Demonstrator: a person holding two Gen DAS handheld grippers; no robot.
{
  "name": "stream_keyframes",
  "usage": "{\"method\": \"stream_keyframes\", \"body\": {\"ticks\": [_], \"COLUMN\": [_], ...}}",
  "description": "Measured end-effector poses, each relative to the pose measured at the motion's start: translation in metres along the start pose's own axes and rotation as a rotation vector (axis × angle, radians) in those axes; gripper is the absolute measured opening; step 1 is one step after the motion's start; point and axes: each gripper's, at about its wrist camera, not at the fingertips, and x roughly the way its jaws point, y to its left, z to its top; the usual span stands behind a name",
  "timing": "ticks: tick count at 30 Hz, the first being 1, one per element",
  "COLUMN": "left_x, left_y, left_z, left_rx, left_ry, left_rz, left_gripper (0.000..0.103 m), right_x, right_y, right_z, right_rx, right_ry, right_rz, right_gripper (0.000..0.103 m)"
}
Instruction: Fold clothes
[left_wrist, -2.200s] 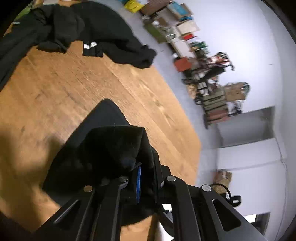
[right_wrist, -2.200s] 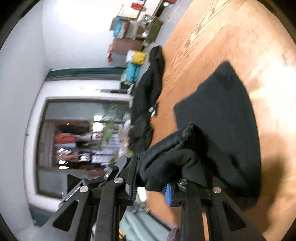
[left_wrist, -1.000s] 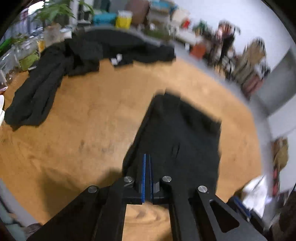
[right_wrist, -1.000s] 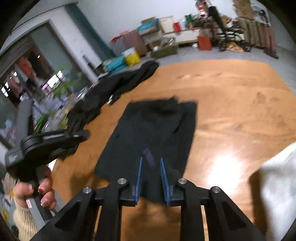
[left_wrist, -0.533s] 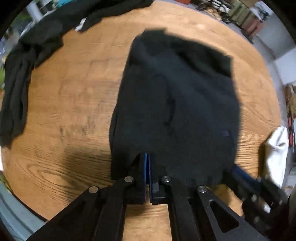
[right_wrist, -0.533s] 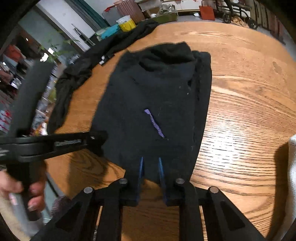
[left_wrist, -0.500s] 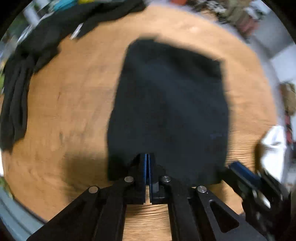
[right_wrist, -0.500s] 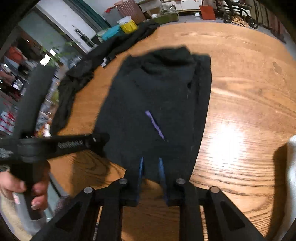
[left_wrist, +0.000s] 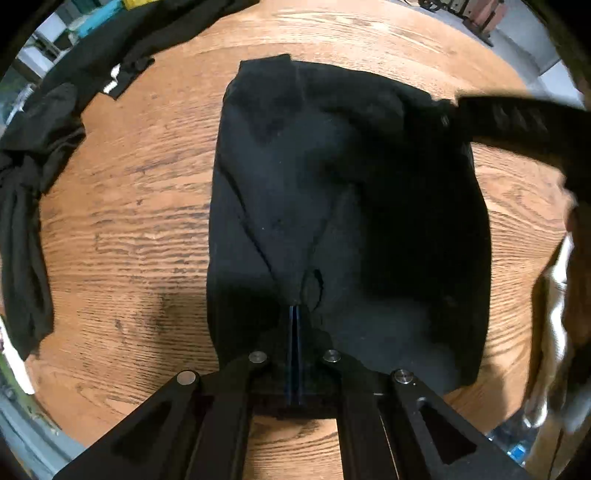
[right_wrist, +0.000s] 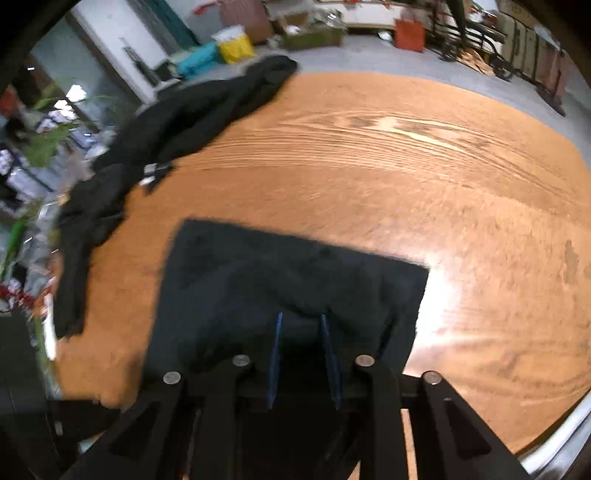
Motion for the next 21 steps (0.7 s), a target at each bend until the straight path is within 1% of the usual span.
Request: {"method": "stream_keyframes", "body": {"ticks": [2,3,6,7,8,9,11,13,16,18,20,21], "left_x": [0.000,-0.001,-0.029,-0.037,-0.046,-0.047,-0.030,-0.012,0.001,0.007,0.010,0.008], "left_y": [0.004,0.005,0.016,0.019,0.023,0.024,0.024,0.024,0.029,0.033,0.036,0.039], "left_z": [-0.001,0.000,0.017,0.026,0.035,0.046,0.069,0.087,0.102,0.107,0.110,0.111], "left_rx": [0.010,0.021,-0.008,-0.025,-0.043,-0.048,-0.076,-0.112,-0.163,-0.189,-0.207,-0.214], "left_ry": [0.014,0.036,0.038,0.003,-0.032,-0.050,0.007,0.032,0.051,0.061,0.080,0.067], "left_rz": [-0.033,-0.047,-0.250,-0.243,-0.237,-0.190,-0.183,-0.217,-0.167,-0.173,-0.189,-0.195], "left_gripper": [0.002,0.002,0.002,0.002,0.002,0.002,0.002,0.002,0.002,0.002,0.002,0.002], "right_x": [0.005,0.007,0.005,0.002,-0.008,-0.019,-0.041,-0.046,-0.043,-0.034,-0.024,-0.025], "right_y": [-0.005,-0.007,-0.016,-0.019,-0.018,-0.017,-0.011,-0.001,0.008,0.013,0.014,0.014], "right_z": [0.013,0.020,0.030,0.032,0.028,0.022,0.004,-0.021,-0.065,-0.088,-0.107,-0.116], "right_rx": [0.005,0.017,0.054,0.066,0.064,0.058,0.031,-0.020,-0.091,-0.134,-0.150,-0.163], "right_ry": [0.013,0.015,-0.016,-0.031,-0.054,-0.078,-0.117,-0.100,-0.030,0.013,0.061,0.049], "right_rz": [-0.008,-0.014,-0.042,-0.049,-0.018,0.022,0.090,0.113,0.145,0.125,0.099,0.079], "right_gripper": [0.019,0.019,0.022,0.024,0.024,0.024,0.029,0.030,0.030,0.031,0.031,0.031]}}
